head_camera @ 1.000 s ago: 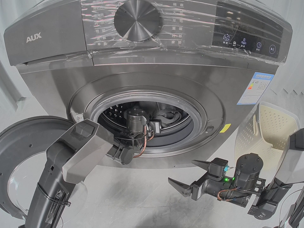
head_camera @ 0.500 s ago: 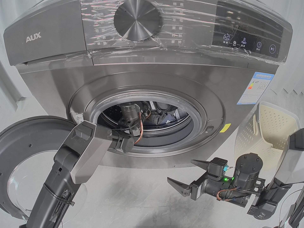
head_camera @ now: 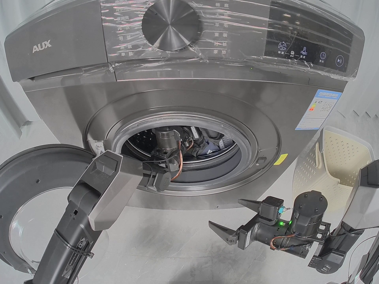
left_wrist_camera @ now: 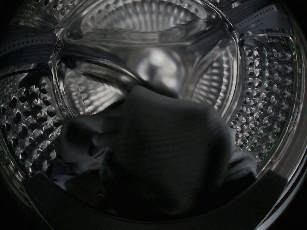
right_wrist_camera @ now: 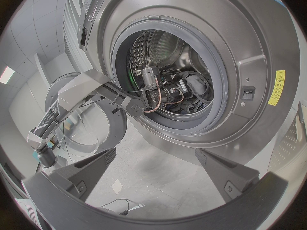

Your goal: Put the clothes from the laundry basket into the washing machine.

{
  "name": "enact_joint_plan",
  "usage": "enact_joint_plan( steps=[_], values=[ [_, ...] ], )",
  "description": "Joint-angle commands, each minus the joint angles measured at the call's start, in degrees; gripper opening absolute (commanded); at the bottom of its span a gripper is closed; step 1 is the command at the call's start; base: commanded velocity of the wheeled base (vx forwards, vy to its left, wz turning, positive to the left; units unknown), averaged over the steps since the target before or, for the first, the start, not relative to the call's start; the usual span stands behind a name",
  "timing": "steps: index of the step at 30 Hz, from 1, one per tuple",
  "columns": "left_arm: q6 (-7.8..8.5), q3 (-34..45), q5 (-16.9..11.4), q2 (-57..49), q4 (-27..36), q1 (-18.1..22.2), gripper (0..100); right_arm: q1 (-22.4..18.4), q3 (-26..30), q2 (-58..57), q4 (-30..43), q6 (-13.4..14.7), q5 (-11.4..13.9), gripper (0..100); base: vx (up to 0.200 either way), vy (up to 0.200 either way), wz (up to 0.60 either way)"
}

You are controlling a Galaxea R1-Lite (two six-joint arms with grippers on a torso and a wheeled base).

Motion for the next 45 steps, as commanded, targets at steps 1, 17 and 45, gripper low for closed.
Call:
enact_joint_plan(
  steps=[1, 17, 45],
  values=[
    [-0.34, 6.0, -0.7, -4.2, 0.5, -0.5, 100, 0.0, 0.0, -0.2, 0.0, 0.0, 0.0, 100, 0.0, 0.0, 0.0],
    [6.16, 38.3, -8.4, -23.9, 0.3, -2.7, 100, -0.2, 0.0, -0.2, 0.1, 0.0, 0.0, 100, 0.0, 0.0, 0.0],
    [12.14, 50.9, -13.5, -26.3, -5.8, -4.3, 0, -0.8, -0.3, -0.4, 0.1, 0.0, -0.1, 100, 0.0, 0.0, 0.0]
  ],
)
